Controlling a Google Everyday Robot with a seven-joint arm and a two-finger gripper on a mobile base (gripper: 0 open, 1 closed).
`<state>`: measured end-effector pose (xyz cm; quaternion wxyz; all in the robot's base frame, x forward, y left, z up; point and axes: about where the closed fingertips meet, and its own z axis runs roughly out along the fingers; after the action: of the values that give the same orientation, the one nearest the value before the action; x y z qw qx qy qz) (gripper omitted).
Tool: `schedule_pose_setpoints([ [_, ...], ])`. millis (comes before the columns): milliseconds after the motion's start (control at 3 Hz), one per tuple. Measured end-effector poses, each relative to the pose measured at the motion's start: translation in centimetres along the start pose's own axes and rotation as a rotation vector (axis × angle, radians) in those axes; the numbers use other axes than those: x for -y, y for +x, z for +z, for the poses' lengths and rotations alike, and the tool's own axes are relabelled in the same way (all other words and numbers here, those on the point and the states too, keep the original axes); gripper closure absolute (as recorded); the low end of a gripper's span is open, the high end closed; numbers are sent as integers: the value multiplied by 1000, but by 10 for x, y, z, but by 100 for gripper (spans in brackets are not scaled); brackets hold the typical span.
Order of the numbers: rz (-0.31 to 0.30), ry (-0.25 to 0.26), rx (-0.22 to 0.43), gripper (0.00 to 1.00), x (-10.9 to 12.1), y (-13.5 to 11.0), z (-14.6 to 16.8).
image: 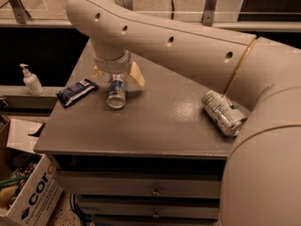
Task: Place redbull can upright
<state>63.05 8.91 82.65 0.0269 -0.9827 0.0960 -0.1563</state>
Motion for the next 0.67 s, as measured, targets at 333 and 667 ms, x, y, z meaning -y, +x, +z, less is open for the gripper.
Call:
schedule_pose_setpoints([
  [333,-12,-9,-4,41,-8,7,-1],
  [667,-20,-10,-4,66,-13,10,-3],
])
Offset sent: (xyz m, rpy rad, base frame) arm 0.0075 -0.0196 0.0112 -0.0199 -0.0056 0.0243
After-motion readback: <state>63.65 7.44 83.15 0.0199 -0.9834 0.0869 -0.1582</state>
